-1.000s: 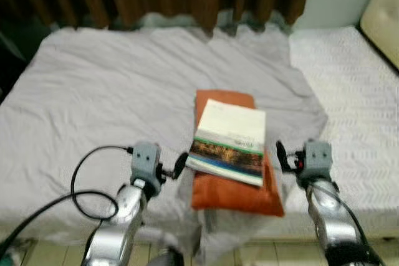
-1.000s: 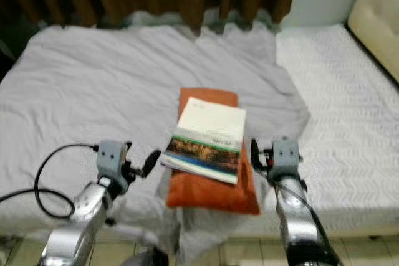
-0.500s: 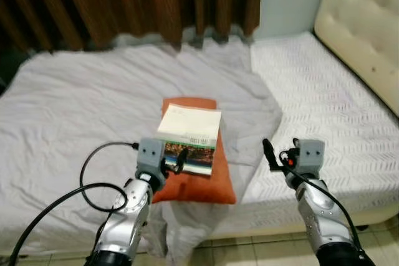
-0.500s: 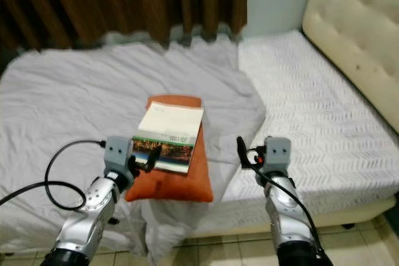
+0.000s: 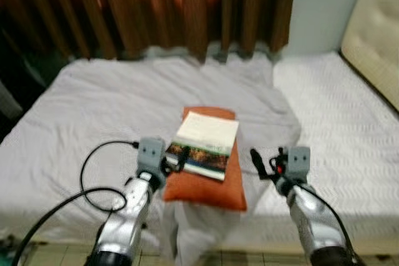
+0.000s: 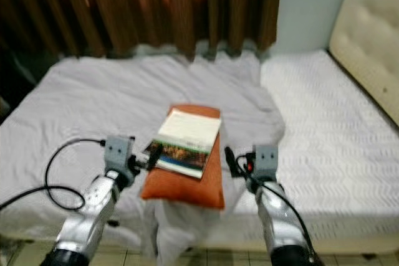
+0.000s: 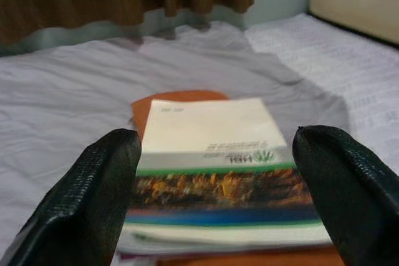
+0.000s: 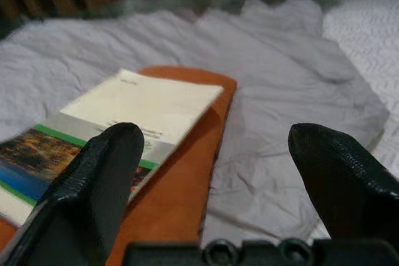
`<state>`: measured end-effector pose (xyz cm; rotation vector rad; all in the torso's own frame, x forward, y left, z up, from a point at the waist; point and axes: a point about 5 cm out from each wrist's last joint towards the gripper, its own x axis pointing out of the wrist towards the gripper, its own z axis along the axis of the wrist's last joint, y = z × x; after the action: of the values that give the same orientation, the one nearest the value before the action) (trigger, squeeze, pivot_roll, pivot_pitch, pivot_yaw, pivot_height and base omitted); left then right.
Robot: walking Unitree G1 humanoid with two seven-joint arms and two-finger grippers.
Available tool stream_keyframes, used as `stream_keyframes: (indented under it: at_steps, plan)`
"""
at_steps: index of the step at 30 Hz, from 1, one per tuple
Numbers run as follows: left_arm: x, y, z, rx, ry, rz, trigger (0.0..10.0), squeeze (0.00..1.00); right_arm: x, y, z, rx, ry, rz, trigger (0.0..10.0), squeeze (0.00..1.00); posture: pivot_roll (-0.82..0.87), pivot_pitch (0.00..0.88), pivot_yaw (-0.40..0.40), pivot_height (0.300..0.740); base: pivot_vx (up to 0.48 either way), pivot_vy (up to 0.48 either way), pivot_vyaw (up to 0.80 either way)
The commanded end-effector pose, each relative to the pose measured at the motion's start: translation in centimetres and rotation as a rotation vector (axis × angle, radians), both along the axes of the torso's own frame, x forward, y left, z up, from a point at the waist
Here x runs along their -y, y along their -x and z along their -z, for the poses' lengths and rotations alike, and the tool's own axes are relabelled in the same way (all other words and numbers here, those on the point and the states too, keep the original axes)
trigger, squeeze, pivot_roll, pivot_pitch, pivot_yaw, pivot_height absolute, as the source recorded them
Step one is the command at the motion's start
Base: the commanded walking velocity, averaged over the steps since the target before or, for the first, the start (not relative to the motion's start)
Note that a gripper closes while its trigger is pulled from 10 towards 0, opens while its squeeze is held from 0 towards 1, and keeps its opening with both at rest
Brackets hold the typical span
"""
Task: Clean up the room
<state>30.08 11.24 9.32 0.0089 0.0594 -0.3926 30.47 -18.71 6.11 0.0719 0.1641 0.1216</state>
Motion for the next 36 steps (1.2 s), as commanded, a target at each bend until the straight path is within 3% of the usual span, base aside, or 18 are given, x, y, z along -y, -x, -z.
stream_keyframes:
  at_steps: [1,9,13,15,21,26,36]
  plan:
    - [-1.2,-0.4,-0.1,-0.008,-0.009,-0.04,10.0,0.0,-1.3,-1.0,-0.4,-0.014,-0.04,-0.044,10.0,0.0,-0.01,0.055,0.038,0.74,0.48,0.0,0.0]
    - [-2.4,-1.0,-0.9,-0.021,0.003,-0.03,10.0,0.0,-2.4,-3.4,-0.3,-0.129,-0.156,-0.059,10.0,0.0,0.02,0.1,0.057,0.74,0.0,0.0,0.0]
    - [-2.3,-0.4,-0.8,-0.094,-0.035,0.152,10.0,0.0,-2.3,-4.3,-0.5,-0.168,-0.212,-0.004,10.0,0.0,0.07,0.15,0.07,0.74,0.0,0.0,0.0]
    - [-3.2,-0.2,-0.8,-0.128,-0.072,0.183,10.0,0.0,-2.2,-4.8,-0.7,-0.191,-0.246,0.035,10.0,0.0,0.12,0.202,0.104,0.74,0.0,0.0,0.0]
    - [-5.3,0.7,-1.7,-0.15,-0.101,0.2,10.0,0.0,-2.8,-5.6,-1.2,-0.204,-0.302,0.091,10.0,0.0,0.18,0.249,0.141,0.74,0.0,0.0,0.0]
    - [-5.7,1.4,-2.1,-0.149,-0.088,0.179,10.0,0.0,-3.2,-5.7,-1.0,-0.216,-0.366,0.121,10.0,0.0,0.2,0.244,0.127,0.74,0.0,0.0,0.0]
    - [-4.9,2.9,-1.1,-0.176,-0.055,0.159,10.0,0.0,-3.9,-5.2,-0.1,-0.267,-0.427,0.126,10.0,0.0,0.21,0.198,0.041,0.74,0.0,0.0,0.0]
